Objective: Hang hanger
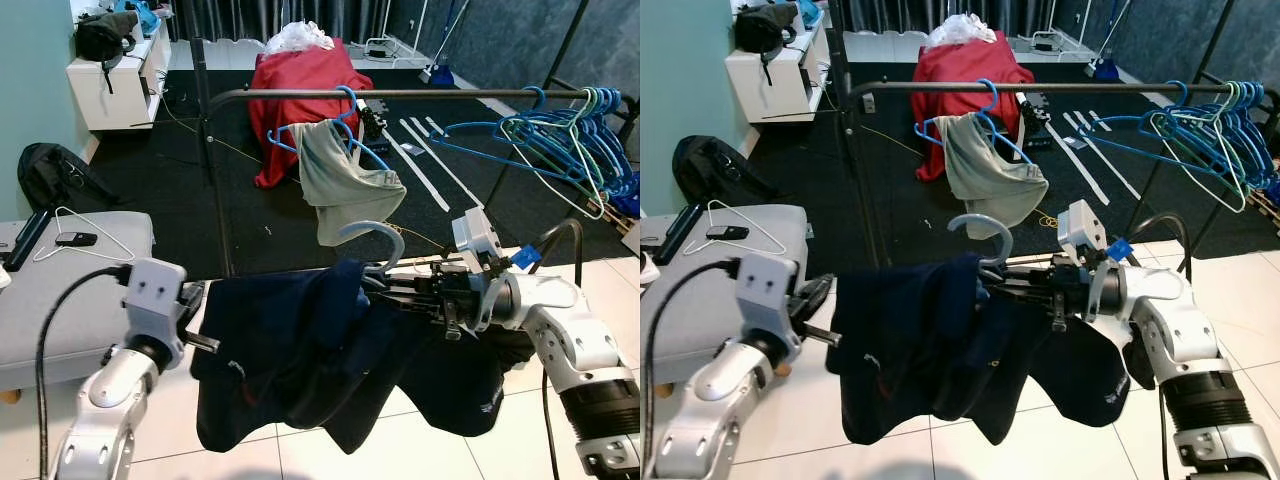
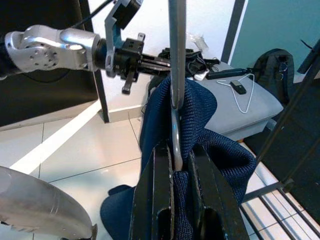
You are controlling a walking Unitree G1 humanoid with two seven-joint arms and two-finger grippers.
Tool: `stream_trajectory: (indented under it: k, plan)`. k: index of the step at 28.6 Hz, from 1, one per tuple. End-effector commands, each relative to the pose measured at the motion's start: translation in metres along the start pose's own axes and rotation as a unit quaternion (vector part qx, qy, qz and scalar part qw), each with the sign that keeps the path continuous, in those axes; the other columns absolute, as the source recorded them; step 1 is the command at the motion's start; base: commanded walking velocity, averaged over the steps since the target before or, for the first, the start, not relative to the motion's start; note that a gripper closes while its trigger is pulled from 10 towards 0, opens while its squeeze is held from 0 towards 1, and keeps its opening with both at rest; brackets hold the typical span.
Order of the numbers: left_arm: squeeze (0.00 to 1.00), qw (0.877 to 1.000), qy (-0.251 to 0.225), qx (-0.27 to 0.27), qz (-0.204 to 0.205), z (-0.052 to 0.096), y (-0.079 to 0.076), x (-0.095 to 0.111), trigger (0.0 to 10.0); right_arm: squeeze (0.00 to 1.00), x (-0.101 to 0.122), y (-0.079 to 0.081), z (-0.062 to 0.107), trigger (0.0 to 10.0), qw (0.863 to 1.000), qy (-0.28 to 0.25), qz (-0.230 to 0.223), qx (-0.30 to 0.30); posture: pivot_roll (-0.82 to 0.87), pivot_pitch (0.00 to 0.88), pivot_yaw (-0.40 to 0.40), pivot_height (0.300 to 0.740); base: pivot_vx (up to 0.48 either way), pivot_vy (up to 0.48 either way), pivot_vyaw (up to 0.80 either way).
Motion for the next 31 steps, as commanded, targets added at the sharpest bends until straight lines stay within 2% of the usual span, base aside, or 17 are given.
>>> stream_trajectory:
  k: [1,2,4,5,10,12,15,18,19,23,24,26,27,28,29,30,31]
  plan:
    - [0.00,1.000,0.007,0.014,-0.020,0.002,0.014,-0.002,0.0,0.00,0.004,0.002,0.002,0.0,1.000,-0.001,0.008,0.008,-0.13,0.096,-0.070,0.740,0.000,0.000,0.00]
    - [0.00,0.998,0.015,0.020,-0.051,0.003,0.029,0.001,0.0,0.00,0.002,0.005,0.003,0.0,1.000,0.003,0.003,0.014,-0.12,0.097,-0.070,0.740,0.000,0.000,0.00]
    - [0.00,0.998,0.015,0.020,-0.051,0.003,0.029,0.001,0.0,0.00,0.002,0.005,0.003,0.0,1.000,0.003,0.003,0.014,-0.12,0.097,-0.070,0.740,0.000,0.000,0.00]
    - [0.00,0.997,0.023,0.016,-0.075,0.003,0.037,0.003,0.0,0.00,0.001,0.006,0.003,0.0,1.000,0.005,-0.001,0.017,-0.12,0.097,-0.067,0.740,0.000,0.000,0.00]
    - [0.00,0.995,0.031,0.010,-0.096,0.003,0.040,0.003,0.0,0.00,0.001,0.007,0.003,0.0,1.000,0.006,-0.003,0.019,-0.12,0.098,-0.068,0.740,0.000,0.000,0.00]
    - [0.00,0.993,0.037,0.013,-0.114,0.003,0.043,0.002,0.0,0.00,0.001,0.009,0.004,0.0,1.000,0.008,-0.007,0.025,-0.12,0.097,-0.070,0.740,0.000,0.000,0.00]
    - [0.00,0.986,0.040,0.037,-0.156,-0.004,0.055,0.004,0.0,0.00,-0.004,0.021,0.007,0.0,0.997,0.024,-0.030,0.060,-0.12,0.096,-0.073,0.740,0.000,0.000,0.00]
    - [0.00,0.988,0.040,0.016,-0.151,-0.008,0.051,0.006,0.0,0.00,-0.005,0.024,0.007,0.0,0.997,0.026,-0.033,0.065,-0.13,0.095,-0.068,0.740,0.000,0.000,0.00]
    - [0.00,0.989,0.059,-0.079,-0.115,-0.005,0.022,0.002,9.9,0.00,-0.003,0.020,0.008,0.0,0.998,0.022,-0.027,0.051,-0.13,0.095,-0.067,0.740,0.000,0.000,0.00]
    - [0.00,0.989,0.059,-0.079,-0.115,-0.005,0.022,0.002,9.9,0.00,-0.003,0.020,0.008,0.0,0.998,0.022,-0.027,0.051,-0.13,0.095,-0.067,0.740,0.000,0.000,0.00]
    - [1.00,0.982,0.066,-0.158,-0.080,0.000,-0.003,0.001,10.0,0.00,-0.001,0.015,0.008,0.0,0.999,0.016,-0.018,0.036,-0.12,0.096,-0.065,0.740,0.000,0.000,0.00]
    - [1.00,0.982,0.066,-0.158,-0.080,0.000,-0.003,0.001,10.0,0.00,-0.001,0.015,0.008,0.0,0.999,0.016,-0.018,0.036,-0.12,0.096,-0.065,0.740,0.000,0.000,0.00]
    - [1.00,0.987,0.072,-0.139,-0.039,0.002,-0.010,-0.001,10.0,0.00,0.003,0.004,0.003,0.0,1.000,0.006,0.003,0.002,-0.12,0.096,-0.066,0.740,0.000,0.000,0.00]
    - [1.00,0.987,0.072,-0.139,-0.039,0.002,-0.010,-0.001,10.0,0.00,0.003,0.004,0.003,0.0,1.000,0.006,0.003,0.002,-0.12,0.096,-0.066,0.740,0.000,0.000,0.00]
    - [1.00,0.993,0.073,-0.093,-0.005,0.002,-0.011,-0.003,10.0,0.00,0.006,-0.004,-0.002,0.0,1.000,-0.002,0.017,-0.023,-0.12,0.097,-0.068,0.740,0.000,0.000,0.00]
    - [1.00,0.993,0.073,-0.093,-0.005,0.002,-0.011,-0.003,10.0,0.00,0.006,-0.004,-0.002,0.0,1.000,-0.002,0.017,-0.023,-0.12,0.097,-0.068,0.740,0.000,0.000,0.00]
    - [1.00,0.997,0.072,-0.038,0.016,0.000,-0.006,-0.005,10.0,0.00,0.008,-0.009,-0.006,0.0,0.999,-0.007,0.024,-0.036,-0.12,0.096,-0.071,0.740,0.000,0.000,0.00]
Point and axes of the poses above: a point about 5 cm out from each wrist's last joint towards the gripper, its own z axis pointing back from the gripper into the wrist, its own x axis along the axis of the wrist's last joint, y = z × x, the point moved 4 cm from there along -z, pointing out of the wrist towards the gripper, and after that the axes turned 8 degrees about z, right-handed, at the moved point
